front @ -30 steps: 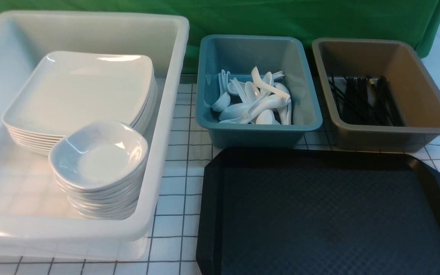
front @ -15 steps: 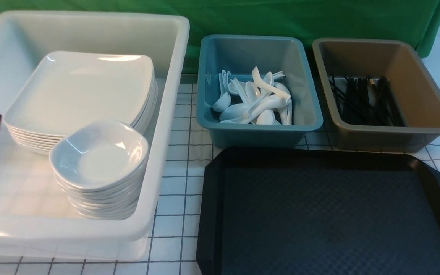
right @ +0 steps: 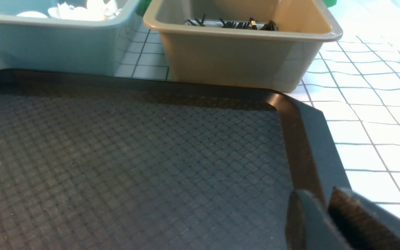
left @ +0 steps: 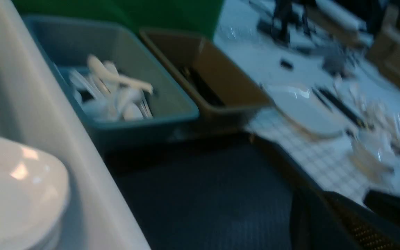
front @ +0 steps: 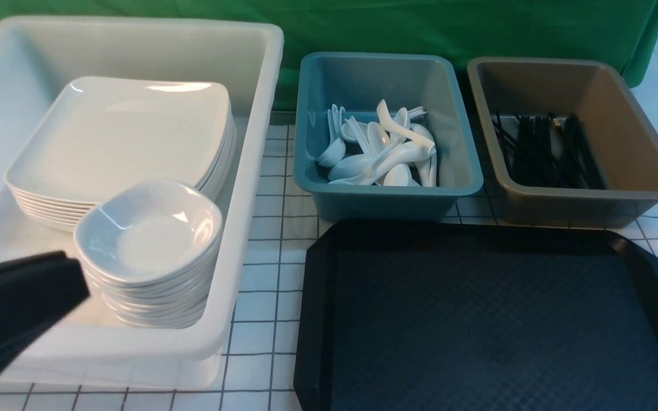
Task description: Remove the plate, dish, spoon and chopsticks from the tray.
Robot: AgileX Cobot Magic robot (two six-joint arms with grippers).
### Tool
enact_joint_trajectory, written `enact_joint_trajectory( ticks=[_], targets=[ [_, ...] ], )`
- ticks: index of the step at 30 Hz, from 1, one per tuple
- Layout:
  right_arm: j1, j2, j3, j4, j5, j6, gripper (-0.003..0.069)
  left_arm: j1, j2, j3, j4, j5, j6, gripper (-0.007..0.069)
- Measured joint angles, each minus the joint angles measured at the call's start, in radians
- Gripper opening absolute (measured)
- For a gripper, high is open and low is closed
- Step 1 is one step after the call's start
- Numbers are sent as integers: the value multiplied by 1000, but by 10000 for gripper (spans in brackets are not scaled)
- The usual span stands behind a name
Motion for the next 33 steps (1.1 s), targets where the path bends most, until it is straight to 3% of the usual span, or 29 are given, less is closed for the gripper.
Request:
enact_joint_trajectory(
  ticks=[6,8,12,17,22,23,27,33],
  targets=[
    [0,0,0,0,-1,1,185,0,-72,127,140,-90,14,20],
    [0,0,0,0,-1,1,193,0,-73,155,276,-93,14,20],
    [0,0,0,0,-1,1,197,0,-73,179,432,-99,13,20],
    [0,0,0,0,-1,1,211,0,-77,247,479,-214,2,20],
    [0,0,0,0,-1,1,223,0,-113,347,589,-335,-118,20],
    [0,0,0,0,-1,1,226,0,-146,391,669,-357,-212,20],
    [0,0,0,0,-1,1,236,4,-223,474,783,-367,-356,20],
    [0,0,0,0,-1,1,238,108,-329,567,799,-384,-392,20]
  ],
)
